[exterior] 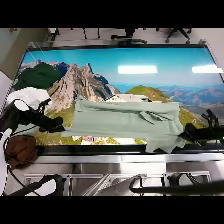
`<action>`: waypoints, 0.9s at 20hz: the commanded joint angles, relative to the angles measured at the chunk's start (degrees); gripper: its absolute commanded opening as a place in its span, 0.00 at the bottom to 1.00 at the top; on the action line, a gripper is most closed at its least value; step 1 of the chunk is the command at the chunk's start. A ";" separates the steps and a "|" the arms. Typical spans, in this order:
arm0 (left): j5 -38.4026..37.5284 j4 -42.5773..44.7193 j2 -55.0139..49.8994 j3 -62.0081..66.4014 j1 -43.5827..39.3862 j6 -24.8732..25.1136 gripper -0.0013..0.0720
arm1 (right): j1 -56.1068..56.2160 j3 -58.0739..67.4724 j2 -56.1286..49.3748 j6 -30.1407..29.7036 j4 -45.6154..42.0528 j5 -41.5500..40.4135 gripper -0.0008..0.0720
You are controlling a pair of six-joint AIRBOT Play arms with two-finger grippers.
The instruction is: Fold the shirts.
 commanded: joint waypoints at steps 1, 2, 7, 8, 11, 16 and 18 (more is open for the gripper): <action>3.28 -2.16 -2.16 8.04 -4.07 -0.04 0.03 | 0.11 6.12 -3.89 -9.66 16.06 -5.46 0.04; 4.11 -2.16 -3.98 10.75 -5.22 -0.07 0.04 | 0.44 8.26 -6.36 -11.52 18.75 -6.91 0.04; 7.30 -2.19 -17.18 24.15 -9.97 -0.28 0.04 | 5.99 15.34 -20.39 -18.45 23.74 -14.73 0.04; 7.41 -2.16 -19.82 26.34 -10.69 -0.28 0.04 | 6.99 15.85 -23.21 -19.26 23.76 -16.20 0.04; 7.21 -2.14 -27.19 32.20 -11.72 -0.76 0.04 | 8.22 16.68 -29.99 -20.28 23.74 -19.52 0.05; -0.76 -2.08 -33.00 42.36 -10.62 -2.62 0.95 | 4.39 20.46 -29.81 -23.21 16.26 -17.53 0.79; -4.26 -2.12 -32.98 45.27 -9.40 -2.82 0.95 | 1.70 20.79 -28.96 -22.16 12.20 -17.07 0.96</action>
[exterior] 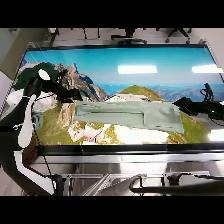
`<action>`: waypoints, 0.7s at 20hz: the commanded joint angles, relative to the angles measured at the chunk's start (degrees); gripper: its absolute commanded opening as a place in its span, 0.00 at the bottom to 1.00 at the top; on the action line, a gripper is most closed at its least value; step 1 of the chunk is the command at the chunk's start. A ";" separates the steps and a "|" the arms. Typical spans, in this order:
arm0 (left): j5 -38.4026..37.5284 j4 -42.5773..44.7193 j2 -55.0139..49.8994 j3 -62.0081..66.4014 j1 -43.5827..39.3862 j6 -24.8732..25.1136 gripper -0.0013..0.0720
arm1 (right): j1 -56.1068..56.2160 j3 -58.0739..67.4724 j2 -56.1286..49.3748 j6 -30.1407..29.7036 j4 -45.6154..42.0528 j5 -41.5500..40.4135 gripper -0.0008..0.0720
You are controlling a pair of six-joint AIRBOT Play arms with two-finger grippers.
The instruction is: Fold the shirts.
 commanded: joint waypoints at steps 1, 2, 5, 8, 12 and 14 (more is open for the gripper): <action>-7.08 -0.02 -1.57 6.27 1.51 -1.18 0.95 | -4.31 1.25 0.02 0.90 -5.73 1.88 0.96; -8.26 -0.02 -1.18 7.17 2.25 -1.88 0.95 | -5.70 1.25 -0.66 1.66 -5.57 3.48 0.96; -9.46 -0.17 1.99 7.32 4.26 -2.73 0.95 | -6.62 1.25 -4.20 2.01 -5.57 8.28 0.96; -10.93 -0.11 5.16 7.30 4.61 -2.71 0.95 | -6.12 1.25 -9.22 -0.59 -1.22 10.93 0.96; -10.91 -0.17 8.94 7.30 2.58 -2.71 0.92 | -5.44 1.25 -13.84 -7.15 11.45 16.00 0.96; -10.67 -0.17 10.23 7.30 -0.22 -2.71 0.92 | -4.00 1.25 -13.97 -7.17 11.43 15.78 0.96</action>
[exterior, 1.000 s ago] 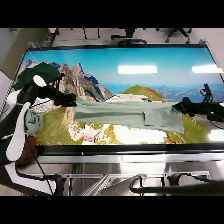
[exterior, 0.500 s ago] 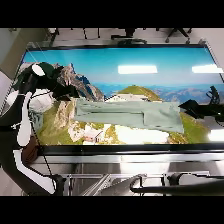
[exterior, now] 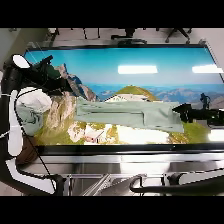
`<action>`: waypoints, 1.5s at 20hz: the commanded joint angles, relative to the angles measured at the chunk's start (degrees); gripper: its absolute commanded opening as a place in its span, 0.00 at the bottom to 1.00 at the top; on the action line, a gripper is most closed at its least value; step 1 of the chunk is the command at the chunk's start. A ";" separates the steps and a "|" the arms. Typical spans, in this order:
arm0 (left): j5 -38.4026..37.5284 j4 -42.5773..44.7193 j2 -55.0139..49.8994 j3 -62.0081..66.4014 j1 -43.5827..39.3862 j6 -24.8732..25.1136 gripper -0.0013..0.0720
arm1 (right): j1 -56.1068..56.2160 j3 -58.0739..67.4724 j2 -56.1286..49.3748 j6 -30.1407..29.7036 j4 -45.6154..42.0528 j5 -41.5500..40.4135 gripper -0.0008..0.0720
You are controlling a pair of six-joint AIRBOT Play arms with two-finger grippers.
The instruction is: Fold the shirts.
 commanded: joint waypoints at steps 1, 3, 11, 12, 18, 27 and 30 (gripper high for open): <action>0.11 0.09 2.34 0.09 -4.13 -0.09 0.92 | 1.95 0.11 -1.70 -2.49 4.35 2.19 0.96; 1.66 0.11 2.10 -0.35 -8.41 -0.11 0.92 | 2.97 0.52 -1.64 -2.69 4.37 2.69 0.42; 25.86 0.09 -3.28 -13.60 -29.03 -0.15 0.04 | 3.26 5.51 6.36 1.57 5.57 9.33 0.04; 28.96 0.11 -5.79 -13.73 -31.65 -0.15 0.04 | 3.26 5.95 7.63 2.62 5.31 10.05 0.04; 34.42 -4.02 -23.85 1.88 -43.58 -1.09 0.04 | 3.28 8.41 12.92 7.76 5.14 15.52 0.04; 30.18 -17.14 -31.71 15.26 -44.89 -3.21 0.04 | 4.92 12.74 16.00 13.53 7.69 18.88 0.04; 20.37 -27.78 -24.30 15.26 -36.30 1.99 0.04 | 8.92 12.74 16.09 14.16 7.74 18.12 0.04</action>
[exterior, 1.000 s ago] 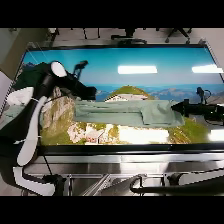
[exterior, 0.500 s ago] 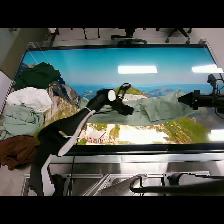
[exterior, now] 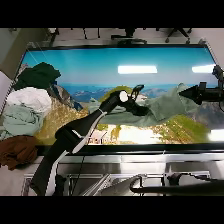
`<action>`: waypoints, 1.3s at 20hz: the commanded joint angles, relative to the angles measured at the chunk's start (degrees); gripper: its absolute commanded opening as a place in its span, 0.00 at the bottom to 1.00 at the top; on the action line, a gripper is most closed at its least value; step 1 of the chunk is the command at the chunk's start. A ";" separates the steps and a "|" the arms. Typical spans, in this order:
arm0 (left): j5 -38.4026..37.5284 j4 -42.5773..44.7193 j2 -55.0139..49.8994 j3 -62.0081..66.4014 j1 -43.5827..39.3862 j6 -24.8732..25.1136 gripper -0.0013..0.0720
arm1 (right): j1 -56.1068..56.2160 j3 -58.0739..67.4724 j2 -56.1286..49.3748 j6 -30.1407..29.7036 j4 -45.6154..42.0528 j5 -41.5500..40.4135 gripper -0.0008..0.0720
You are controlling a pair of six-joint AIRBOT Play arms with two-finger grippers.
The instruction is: Fold the shirts.
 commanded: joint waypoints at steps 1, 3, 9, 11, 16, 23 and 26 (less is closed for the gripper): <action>-10.99 -11.43 7.67 0.63 9.14 3.89 0.04 | 4.63 0.31 0.35 1.38 0.39 -1.53 0.04; -16.87 -12.41 15.15 0.63 16.85 3.87 0.04 | 9.90 0.31 0.37 1.95 0.90 -5.46 0.04; -19.76 -12.20 33.29 -1.20 32.57 4.76 0.04 | 46.01 0.31 -2.73 -2.73 7.69 -43.93 0.04; -17.57 -12.13 37.40 -6.38 33.92 7.91 0.04 | 62.20 0.35 -7.98 -10.45 9.42 -66.18 0.29; -16.17 -12.20 40.06 -14.51 34.03 11.39 0.04 | 74.60 2.69 -15.39 -24.44 10.16 -85.05 0.50; -18.03 -12.17 40.06 -16.26 34.05 12.50 0.04 | 50.31 2.69 -3.54 -3.80 -8.11 -51.71 0.51; -18.99 -12.35 40.13 -16.09 34.03 12.46 0.04 | 35.85 2.67 -2.45 13.75 -25.53 -34.51 0.68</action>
